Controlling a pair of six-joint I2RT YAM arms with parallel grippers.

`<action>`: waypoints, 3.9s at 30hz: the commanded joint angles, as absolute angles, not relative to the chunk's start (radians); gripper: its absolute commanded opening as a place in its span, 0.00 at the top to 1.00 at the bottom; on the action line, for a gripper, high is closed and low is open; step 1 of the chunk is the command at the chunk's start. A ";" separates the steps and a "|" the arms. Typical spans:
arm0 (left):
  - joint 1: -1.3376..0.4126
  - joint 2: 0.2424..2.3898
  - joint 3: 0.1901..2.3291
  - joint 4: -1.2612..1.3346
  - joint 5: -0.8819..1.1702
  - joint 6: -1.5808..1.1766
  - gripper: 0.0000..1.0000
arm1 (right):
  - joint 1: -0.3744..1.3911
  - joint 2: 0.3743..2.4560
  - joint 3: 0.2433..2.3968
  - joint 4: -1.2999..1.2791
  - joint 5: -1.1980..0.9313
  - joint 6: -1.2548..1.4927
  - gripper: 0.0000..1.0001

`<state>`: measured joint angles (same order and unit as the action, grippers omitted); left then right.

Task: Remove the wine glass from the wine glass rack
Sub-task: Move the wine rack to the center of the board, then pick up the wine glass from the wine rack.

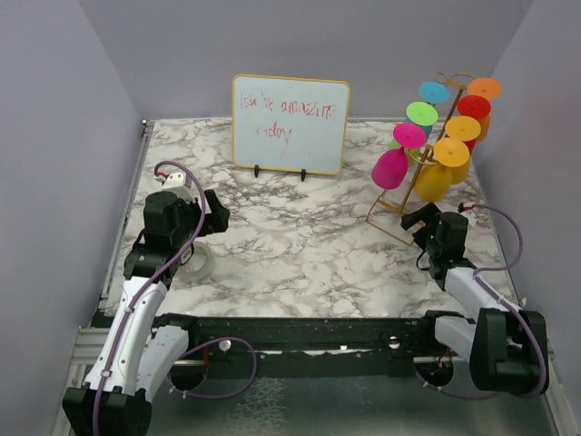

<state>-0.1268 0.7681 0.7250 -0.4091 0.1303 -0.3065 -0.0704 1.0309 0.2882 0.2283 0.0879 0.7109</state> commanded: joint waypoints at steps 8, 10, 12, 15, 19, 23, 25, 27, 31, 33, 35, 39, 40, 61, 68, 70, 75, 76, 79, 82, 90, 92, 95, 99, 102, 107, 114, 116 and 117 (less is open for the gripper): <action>-0.128 0.765 0.716 -0.425 0.114 -0.314 0.01 | -0.084 1.129 0.228 0.517 -0.192 0.677 0.10; -0.127 0.765 0.716 -0.427 0.114 -0.314 0.01 | -0.084 1.136 0.222 0.526 -0.210 0.676 0.11; -0.127 0.765 0.717 -0.426 0.113 -0.315 0.01 | -0.084 1.137 0.212 0.539 -0.229 0.677 0.12; -0.128 0.766 0.716 -0.427 0.110 -0.316 0.01 | -0.084 1.138 0.201 0.557 -0.289 0.676 0.13; -0.128 0.769 0.719 -0.427 0.115 -0.316 0.01 | -0.084 1.151 0.193 0.583 -0.372 0.669 0.13; -0.128 0.762 0.719 -0.426 0.114 -0.316 0.01 | -0.082 1.194 0.174 0.671 -0.465 0.693 0.13; -0.128 0.759 0.719 -0.426 0.111 -0.318 0.01 | -0.081 1.228 0.175 0.702 -0.503 0.703 0.14; -0.128 0.758 0.719 -0.426 0.110 -0.318 0.01 | -0.078 1.253 0.175 0.719 -0.519 0.716 0.15; -0.128 0.759 0.719 -0.426 0.108 -0.318 0.01 | -0.055 1.278 0.176 0.747 -0.521 0.727 0.15; -0.128 0.760 0.719 -0.426 0.107 -0.318 0.01 | -0.032 1.287 0.183 0.757 -0.518 0.732 0.16; -0.128 0.758 0.719 -0.427 0.107 -0.318 0.01 | -0.008 1.292 0.191 0.762 -0.499 0.740 0.15; -0.128 0.754 0.719 -0.427 0.105 -0.318 0.01 | 0.045 1.305 0.200 0.787 -0.451 0.768 0.15; -0.127 0.755 0.718 -0.426 0.104 -0.318 0.01 | 0.063 1.308 0.205 0.787 -0.437 0.772 0.15; -0.127 0.761 0.719 -0.427 0.104 -0.318 0.01 | 0.307 1.493 0.281 0.949 -0.274 0.901 0.15; -0.127 0.767 0.718 -0.428 0.103 -0.318 0.01 | 0.317 1.572 0.328 1.005 -0.271 0.919 0.15; -0.128 0.768 0.718 -0.429 0.102 -0.318 0.01 | 0.325 1.599 0.340 1.024 -0.280 0.927 0.14; -0.128 0.790 0.719 -0.424 0.182 -0.304 0.01 | 0.341 1.590 0.316 1.020 -0.270 0.922 0.11; -0.127 0.797 0.721 -0.423 0.185 -0.303 0.01 | 0.341 1.568 0.297 1.005 -0.249 0.919 0.10; -0.128 0.808 0.722 -0.425 0.189 -0.301 0.01 | 0.341 1.485 0.245 0.940 -0.197 0.900 0.09; -0.127 0.811 0.722 -0.424 0.190 -0.301 0.01 | 0.341 1.389 0.207 0.835 -0.145 0.894 0.06; -0.128 0.809 0.719 -0.423 0.198 -0.299 0.01 | 0.341 0.960 0.137 0.420 -0.021 0.943 0.04; -0.128 0.804 0.719 -0.423 0.192 -0.300 0.01 | 0.341 0.841 0.136 0.310 -0.044 0.969 0.04; -0.128 0.792 0.716 -0.423 0.179 -0.304 0.01 | 0.341 0.681 0.182 0.106 -0.095 0.988 0.04; -0.127 0.789 0.720 -0.422 0.183 -0.302 0.01 | 0.341 0.500 0.269 -0.150 -0.123 1.028 0.04; -0.128 0.781 0.719 -0.422 0.176 -0.304 0.01 | 0.341 0.411 0.360 -0.261 -0.112 1.003 0.06; -0.126 0.768 0.721 -0.417 0.152 -0.311 0.01 | 0.341 0.431 0.580 -0.408 -0.086 0.910 0.07; -0.126 0.760 0.722 -0.418 0.140 -0.313 0.01 | 0.341 0.657 0.929 -0.496 -0.023 0.806 0.08; -0.126 0.743 0.722 -0.419 0.123 -0.314 0.01 | 0.341 0.712 0.979 -0.486 -0.005 0.825 0.10; -0.126 0.733 0.720 -0.420 0.114 -0.314 0.01 | 0.341 0.732 0.993 -0.468 0.009 0.833 0.11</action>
